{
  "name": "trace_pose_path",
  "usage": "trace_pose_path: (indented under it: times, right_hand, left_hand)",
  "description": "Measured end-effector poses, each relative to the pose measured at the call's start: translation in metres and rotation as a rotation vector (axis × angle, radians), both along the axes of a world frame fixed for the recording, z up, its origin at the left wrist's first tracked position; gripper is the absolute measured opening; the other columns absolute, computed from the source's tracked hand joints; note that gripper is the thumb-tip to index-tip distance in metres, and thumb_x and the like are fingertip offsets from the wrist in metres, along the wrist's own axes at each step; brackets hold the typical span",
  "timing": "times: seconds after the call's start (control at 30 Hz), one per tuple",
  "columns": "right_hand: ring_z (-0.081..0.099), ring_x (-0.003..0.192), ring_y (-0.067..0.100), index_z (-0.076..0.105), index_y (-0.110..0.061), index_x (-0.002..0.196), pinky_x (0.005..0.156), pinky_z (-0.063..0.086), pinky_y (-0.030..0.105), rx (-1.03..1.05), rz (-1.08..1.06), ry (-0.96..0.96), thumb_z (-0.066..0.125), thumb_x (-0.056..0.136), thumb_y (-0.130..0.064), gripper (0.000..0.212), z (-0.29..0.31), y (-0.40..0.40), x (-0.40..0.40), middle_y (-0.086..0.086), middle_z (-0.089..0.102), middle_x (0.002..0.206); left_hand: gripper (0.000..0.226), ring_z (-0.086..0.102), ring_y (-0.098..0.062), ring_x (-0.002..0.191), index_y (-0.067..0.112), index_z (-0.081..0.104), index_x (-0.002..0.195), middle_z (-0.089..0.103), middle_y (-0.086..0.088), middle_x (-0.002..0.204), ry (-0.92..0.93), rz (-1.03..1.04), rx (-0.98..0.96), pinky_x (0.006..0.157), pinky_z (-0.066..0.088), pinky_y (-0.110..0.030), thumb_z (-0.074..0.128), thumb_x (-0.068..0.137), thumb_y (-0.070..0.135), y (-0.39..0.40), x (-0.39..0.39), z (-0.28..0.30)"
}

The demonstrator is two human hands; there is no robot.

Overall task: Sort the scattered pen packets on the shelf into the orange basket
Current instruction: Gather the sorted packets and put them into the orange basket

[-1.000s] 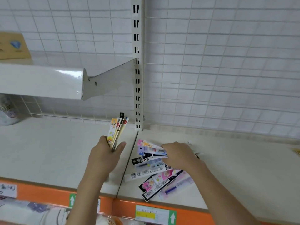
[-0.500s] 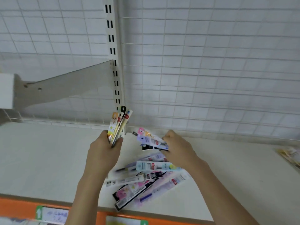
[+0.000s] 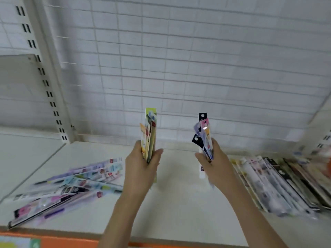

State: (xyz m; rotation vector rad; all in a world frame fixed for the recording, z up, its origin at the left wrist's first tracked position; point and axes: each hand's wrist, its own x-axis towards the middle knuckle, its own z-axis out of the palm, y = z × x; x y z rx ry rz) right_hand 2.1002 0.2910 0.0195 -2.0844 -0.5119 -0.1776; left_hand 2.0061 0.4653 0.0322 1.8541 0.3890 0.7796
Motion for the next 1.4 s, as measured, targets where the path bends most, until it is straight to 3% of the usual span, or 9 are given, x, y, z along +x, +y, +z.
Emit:
trace_pose_path:
  times: [0.07, 0.2, 0.33, 0.5, 0.67, 0.87, 0.97, 1.23, 1.4]
  right_hand:
    - [0.056, 0.054, 0.002, 0.049, -0.021, 0.100, 0.050, 0.040, 0.008, 0.038, -0.015, -0.012, 0.060, 0.090, -0.012, 0.018, -0.001, -0.023, 0.004, -0.005, 0.050, 0.064]
    - [0.051, 0.060, 0.031, 0.051, -0.004, 0.099, 0.059, 0.042, 0.029, 0.224, -0.027, 0.007, 0.062, 0.085, -0.004, 0.017, 0.000, -0.051, 0.010, 0.023, 0.053, 0.073]
    - [0.049, 0.062, 0.022, 0.049, -0.025, 0.087, 0.057, 0.044, 0.020, 0.381, -0.023, 0.053, 0.063, 0.085, -0.004, 0.025, -0.007, -0.062, 0.013, 0.018, 0.052, 0.073]
    - [0.042, 0.041, 0.008, 0.044, -0.010, 0.084, 0.045, 0.041, 0.019, 0.421, -0.080, 0.126, 0.060, 0.082, 0.004, 0.021, -0.027, -0.064, 0.014, 0.002, 0.042, 0.058]
    - [0.046, 0.044, 0.005, 0.046, -0.005, 0.093, 0.047, 0.041, 0.019, 0.317, -0.074, 0.198, 0.064, 0.080, -0.004, 0.022, -0.038, -0.065, 0.015, 0.002, 0.047, 0.063]
    - [0.048, 0.054, 0.014, 0.047, -0.015, 0.079, 0.059, 0.043, 0.030, 0.235, -0.103, 0.247, 0.064, 0.078, -0.008, 0.018, -0.042, -0.062, 0.016, 0.003, 0.048, 0.063]
    - [0.043, 0.039, 0.004, 0.043, -0.014, 0.070, 0.044, 0.038, 0.014, 0.194, -0.159, 0.211, 0.065, 0.079, -0.007, 0.024, -0.039, -0.065, 0.014, -0.004, 0.043, 0.051]
    - [0.050, 0.061, 0.023, 0.035, -0.023, 0.058, 0.053, 0.035, 0.028, -0.022, -0.337, 0.014, 0.066, 0.076, -0.018, 0.037, -0.029, -0.079, 0.011, 0.005, 0.046, 0.074]
    - [0.035, 0.048, 0.019, 0.029, -0.016, 0.053, 0.046, 0.027, 0.027, -0.011, -0.291, 0.049, 0.062, 0.077, -0.016, 0.041, 0.006, -0.117, 0.023, 0.000, 0.036, 0.052]
  left_hand:
    - [0.024, 0.063, -0.026, 0.062, 0.023, 0.045, 0.079, 0.061, -0.006, 0.068, -0.004, -0.020, 0.008, 0.058, 0.051, -0.042, 0.068, 0.082, 0.026, -0.031, 0.005, -0.009]
    - [0.025, 0.048, -0.011, 0.052, 0.021, 0.045, 0.079, 0.055, 0.000, 0.064, -0.038, -0.010, -0.045, 0.050, 0.041, -0.023, 0.071, 0.080, 0.024, -0.072, 0.006, -0.017]
    - [0.025, 0.052, -0.021, 0.053, 0.016, 0.046, 0.081, 0.058, -0.012, 0.066, -0.060, 0.110, -0.128, 0.046, 0.043, -0.028, 0.072, 0.080, 0.019, -0.088, 0.004, -0.026]
    - [0.027, 0.054, -0.016, 0.056, 0.015, 0.044, 0.088, 0.056, 0.003, 0.069, 0.016, 0.171, -0.065, 0.047, 0.041, -0.021, 0.069, 0.081, 0.014, -0.092, 0.002, -0.039]
    - [0.024, 0.057, -0.019, 0.057, 0.020, 0.045, 0.085, 0.056, 0.001, 0.067, 0.152, 0.108, 0.006, 0.046, 0.039, -0.016, 0.068, 0.081, 0.013, -0.087, 0.006, -0.052]
    - [0.021, 0.061, -0.031, 0.065, 0.024, 0.043, 0.074, 0.060, -0.007, 0.069, 0.176, 0.125, -0.006, 0.062, 0.050, -0.043, 0.061, 0.085, 0.020, -0.079, 0.013, -0.063]
    - [0.020, 0.058, -0.029, 0.064, 0.019, 0.045, 0.073, 0.058, -0.010, 0.069, 0.162, 0.152, 0.020, 0.060, 0.047, -0.041, 0.057, 0.087, 0.023, -0.078, 0.014, -0.064]
    - [0.031, 0.055, -0.033, 0.071, 0.005, 0.053, 0.081, 0.055, -0.012, 0.077, 0.279, 0.211, 0.235, 0.058, 0.039, -0.032, 0.048, 0.090, 0.035, -0.078, 0.019, -0.066]
    - [0.029, 0.060, -0.032, 0.064, 0.009, 0.053, 0.071, 0.061, -0.017, 0.076, 0.298, 0.232, 0.164, 0.064, 0.051, -0.039, 0.052, 0.089, 0.032, -0.086, 0.019, -0.055]
